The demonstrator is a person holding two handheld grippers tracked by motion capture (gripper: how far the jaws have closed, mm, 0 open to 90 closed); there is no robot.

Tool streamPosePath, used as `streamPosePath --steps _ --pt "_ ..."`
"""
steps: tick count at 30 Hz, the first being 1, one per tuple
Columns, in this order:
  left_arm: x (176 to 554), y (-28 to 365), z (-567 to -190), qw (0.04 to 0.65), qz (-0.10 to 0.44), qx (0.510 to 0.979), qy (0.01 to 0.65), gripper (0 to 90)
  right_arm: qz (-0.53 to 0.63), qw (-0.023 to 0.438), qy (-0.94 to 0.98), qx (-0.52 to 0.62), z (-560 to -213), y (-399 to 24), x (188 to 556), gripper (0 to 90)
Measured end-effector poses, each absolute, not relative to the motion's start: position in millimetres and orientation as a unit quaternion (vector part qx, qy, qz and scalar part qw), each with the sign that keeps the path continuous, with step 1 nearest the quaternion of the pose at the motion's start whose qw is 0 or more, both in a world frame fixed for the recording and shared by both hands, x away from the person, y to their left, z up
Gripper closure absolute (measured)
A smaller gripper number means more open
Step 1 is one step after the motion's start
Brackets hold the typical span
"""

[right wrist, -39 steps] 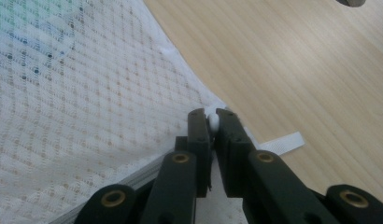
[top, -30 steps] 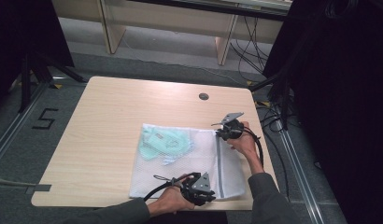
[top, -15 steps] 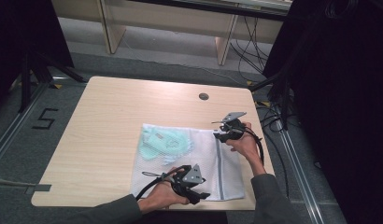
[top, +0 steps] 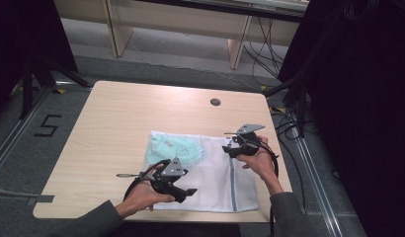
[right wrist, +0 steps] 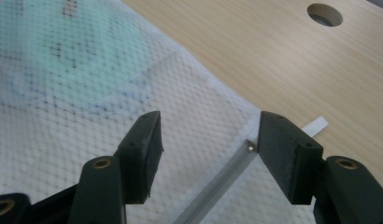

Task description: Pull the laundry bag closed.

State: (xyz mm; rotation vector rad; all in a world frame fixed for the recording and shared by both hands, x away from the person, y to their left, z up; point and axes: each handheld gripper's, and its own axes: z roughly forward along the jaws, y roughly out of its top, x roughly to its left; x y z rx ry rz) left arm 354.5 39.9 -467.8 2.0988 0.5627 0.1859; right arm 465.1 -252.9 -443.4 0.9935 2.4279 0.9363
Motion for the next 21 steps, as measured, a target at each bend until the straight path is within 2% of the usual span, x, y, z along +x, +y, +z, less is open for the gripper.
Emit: streamPosePath --steps 6,7,8,13,16,17,21 --pt "358 59 -469 0.455 0.072 0.85 0.254 22.2 0.351 0.181 0.849 0.35 -446 -251 451 39.8" --pt "359 61 -469 0.455 0.076 0.85 0.254 21.2 0.34 0.164 0.857 0.353 -444 -252 448 39.5" --pt "358 63 -469 0.451 0.078 0.85 0.262 19.9 0.346 0.168 0.853 0.353 -445 -251 445 39.4" --pt "359 71 -468 0.453 0.082 0.849 0.26 18.9 0.343 0.159 0.857 0.35 -444 -252 435 39.0" --pt "357 75 -468 0.454 0.084 0.844 0.272 18.6 0.361 0.176 0.847 0.349 -447 -253 431 38.7" --pt "358 77 -468 0.454 0.083 0.845 0.27 18.5 0.348 0.165 0.855 0.347 -444 -255 429 38.5" --pt "357 83 -468 0.451 0.089 0.845 0.273 18.2 0.356 0.173 0.853 0.341 -446 -258 425 36.3"
